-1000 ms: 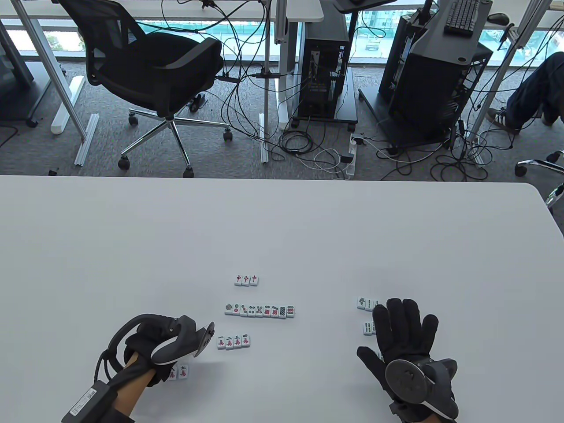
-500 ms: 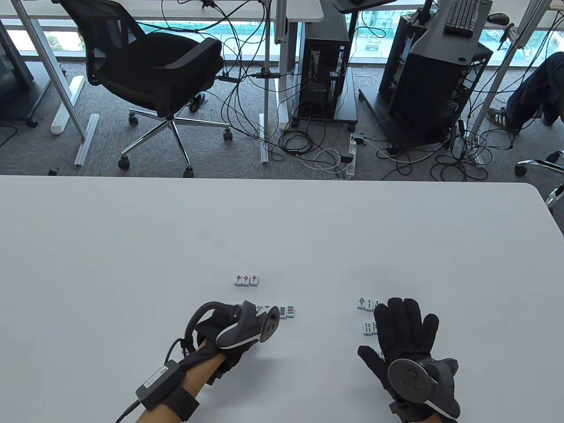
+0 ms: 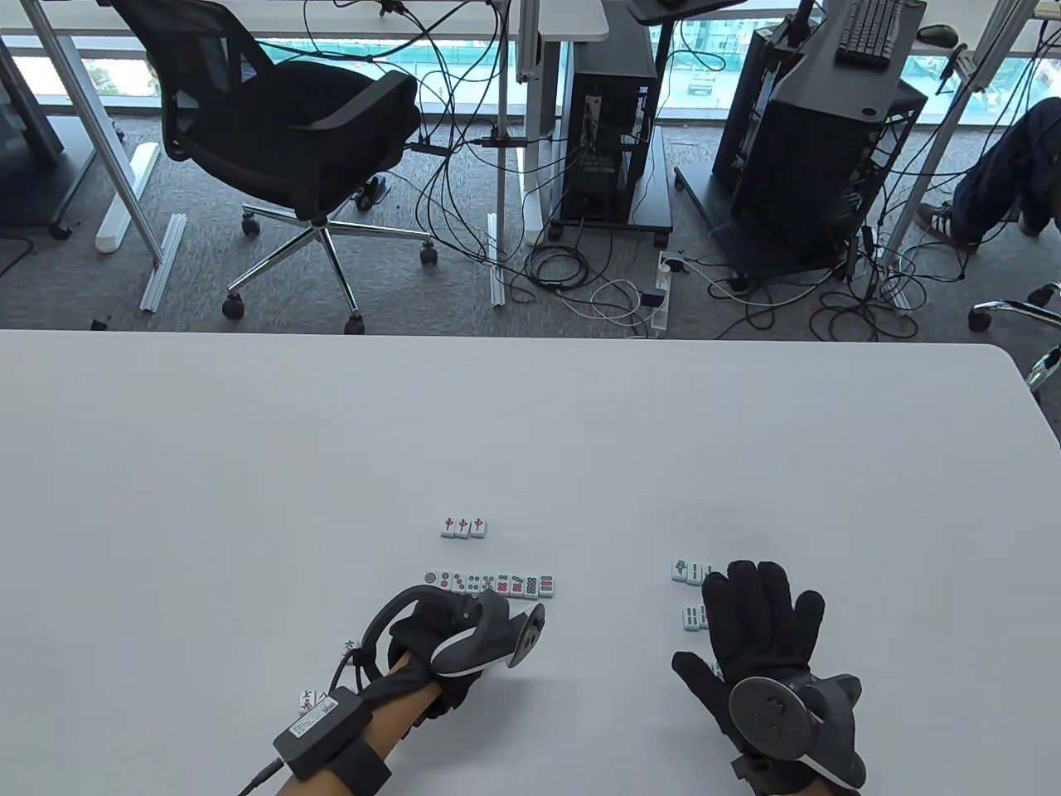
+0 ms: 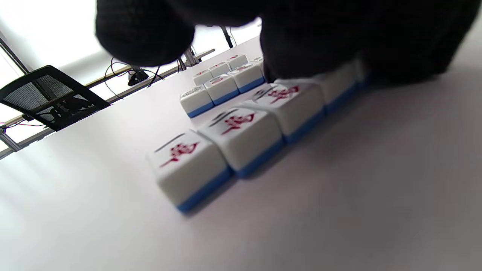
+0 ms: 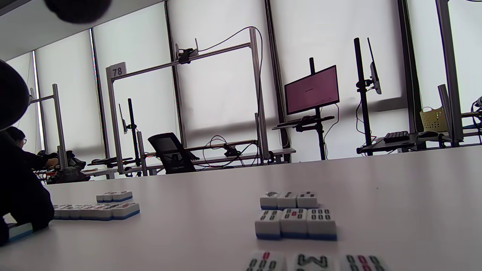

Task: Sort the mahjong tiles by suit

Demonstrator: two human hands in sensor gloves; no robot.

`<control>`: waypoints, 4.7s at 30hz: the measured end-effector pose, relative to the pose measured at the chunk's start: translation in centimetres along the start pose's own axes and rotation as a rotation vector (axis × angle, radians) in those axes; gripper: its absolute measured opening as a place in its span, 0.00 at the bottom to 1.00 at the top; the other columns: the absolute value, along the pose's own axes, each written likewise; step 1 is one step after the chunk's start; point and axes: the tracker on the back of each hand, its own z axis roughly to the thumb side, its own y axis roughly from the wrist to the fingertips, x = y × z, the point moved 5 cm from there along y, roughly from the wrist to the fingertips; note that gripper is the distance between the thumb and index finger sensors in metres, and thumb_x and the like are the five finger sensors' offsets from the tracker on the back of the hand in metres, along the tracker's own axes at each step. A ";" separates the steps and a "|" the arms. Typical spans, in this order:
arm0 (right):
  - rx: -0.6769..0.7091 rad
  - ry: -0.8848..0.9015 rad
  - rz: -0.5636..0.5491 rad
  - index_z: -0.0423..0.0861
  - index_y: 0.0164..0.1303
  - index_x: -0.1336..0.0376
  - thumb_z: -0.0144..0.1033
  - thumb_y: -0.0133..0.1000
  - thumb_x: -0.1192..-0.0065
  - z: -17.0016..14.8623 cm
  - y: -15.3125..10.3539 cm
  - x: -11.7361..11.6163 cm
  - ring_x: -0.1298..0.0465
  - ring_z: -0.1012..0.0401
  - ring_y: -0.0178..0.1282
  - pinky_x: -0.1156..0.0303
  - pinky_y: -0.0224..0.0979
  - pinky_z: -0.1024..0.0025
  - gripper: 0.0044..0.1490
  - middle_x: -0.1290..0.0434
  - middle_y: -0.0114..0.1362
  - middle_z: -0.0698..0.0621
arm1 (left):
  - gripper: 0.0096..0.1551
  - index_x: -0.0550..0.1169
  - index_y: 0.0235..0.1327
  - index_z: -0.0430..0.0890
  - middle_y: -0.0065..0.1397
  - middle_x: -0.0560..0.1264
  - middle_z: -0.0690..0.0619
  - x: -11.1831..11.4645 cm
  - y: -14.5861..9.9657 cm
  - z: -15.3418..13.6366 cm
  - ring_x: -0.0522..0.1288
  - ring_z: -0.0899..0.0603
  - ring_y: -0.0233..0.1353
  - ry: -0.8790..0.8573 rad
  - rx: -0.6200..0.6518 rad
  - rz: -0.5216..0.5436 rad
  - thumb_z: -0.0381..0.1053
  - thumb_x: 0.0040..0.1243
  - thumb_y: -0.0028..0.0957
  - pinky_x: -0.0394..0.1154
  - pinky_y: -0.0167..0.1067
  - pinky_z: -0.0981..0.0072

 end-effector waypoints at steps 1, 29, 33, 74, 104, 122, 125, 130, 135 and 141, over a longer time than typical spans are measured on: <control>-0.001 0.001 0.001 0.54 0.78 0.74 0.63 0.54 0.57 0.0 0.0 0.0 0.71 0.41 0.83 0.71 0.76 0.26 0.54 0.70 0.85 0.43 | 0.35 0.83 0.49 0.51 0.27 0.83 0.68 0.0 0.0 -0.1 0.79 0.56 0.20 0.008 0.000 0.008 0.67 0.66 0.30 0.83 0.43 0.62; -0.013 -0.062 0.052 0.53 0.78 0.74 0.63 0.54 0.57 -0.1 0.1 -1.3 0.71 0.41 0.83 0.70 0.76 0.26 0.54 0.69 0.85 0.43 | 0.38 0.79 0.56 0.55 0.35 0.84 0.68 6.4 -5.3 -11.7 0.82 0.55 0.27 -0.055 -0.102 -0.094 0.66 0.67 0.29 0.82 0.50 0.61; -0.014 -0.041 0.048 0.54 0.78 0.74 0.63 0.54 0.57 -0.1 0.2 -1.2 0.71 0.41 0.83 0.70 0.76 0.26 0.54 0.69 0.85 0.43 | 0.35 0.81 0.51 0.52 0.32 0.84 0.68 6.1 -4.7 -11.3 0.81 0.56 0.24 -0.035 -0.096 -0.078 0.65 0.69 0.29 0.83 0.47 0.62; -0.013 0.027 0.014 0.54 0.78 0.74 0.64 0.54 0.57 -0.4 0.1 -0.2 0.71 0.41 0.84 0.70 0.77 0.26 0.54 0.69 0.86 0.43 | 0.38 0.81 0.52 0.54 0.30 0.84 0.68 -2.3 -0.3 0.7 0.81 0.56 0.23 0.033 0.092 0.042 0.69 0.67 0.26 0.83 0.46 0.62; -0.010 -0.061 0.048 0.53 0.78 0.74 0.63 0.54 0.57 0.2 0.0 -1.1 0.71 0.41 0.83 0.70 0.76 0.26 0.54 0.69 0.85 0.43 | 0.39 0.80 0.55 0.56 0.33 0.84 0.69 7.2 -11.0 -12.2 0.81 0.56 0.25 0.080 -0.074 -0.130 0.67 0.68 0.27 0.83 0.49 0.61; -0.005 -0.043 0.041 0.54 0.78 0.74 0.63 0.54 0.56 0.2 0.0 -1.0 0.71 0.41 0.83 0.70 0.76 0.26 0.54 0.69 0.85 0.43 | 0.35 0.81 0.51 0.52 0.31 0.84 0.68 2.0 -7.1 -11.3 0.81 0.56 0.24 0.008 -0.077 -0.032 0.65 0.68 0.30 0.83 0.48 0.62; 0.003 -0.033 0.037 0.54 0.78 0.74 0.63 0.54 0.56 0.3 0.0 -0.9 0.71 0.41 0.83 0.70 0.76 0.26 0.54 0.69 0.85 0.43 | 0.35 0.81 0.51 0.52 0.31 0.84 0.68 -0.5 -5.2 -8.8 0.81 0.56 0.24 0.000 -0.037 0.021 0.65 0.67 0.30 0.83 0.47 0.62; 0.011 0.004 0.023 0.54 0.78 0.74 0.63 0.54 0.56 0.4 0.0 -0.5 0.72 0.41 0.83 0.71 0.77 0.26 0.54 0.70 0.86 0.43 | 0.35 0.82 0.51 0.52 0.31 0.84 0.68 -3.3 -2.3 -3.6 0.81 0.56 0.24 -0.023 0.037 0.073 0.65 0.67 0.30 0.83 0.47 0.62; 0.011 0.021 0.020 0.54 0.78 0.74 0.63 0.54 0.56 0.3 -0.1 -0.4 0.72 0.42 0.83 0.71 0.76 0.26 0.54 0.70 0.86 0.43 | 0.35 0.82 0.50 0.51 0.30 0.84 0.68 -3.8 -0.4 0.4 0.81 0.56 0.23 -0.038 0.094 0.049 0.66 0.67 0.30 0.83 0.47 0.62; 0.018 -0.003 0.015 0.54 0.78 0.74 0.63 0.54 0.56 0.4 0.0 -0.4 0.72 0.41 0.83 0.71 0.76 0.27 0.54 0.70 0.86 0.43 | 0.35 0.82 0.50 0.51 0.30 0.83 0.68 -3.0 0.8 2.7 0.81 0.56 0.23 0.049 0.120 0.020 0.66 0.67 0.31 0.83 0.46 0.62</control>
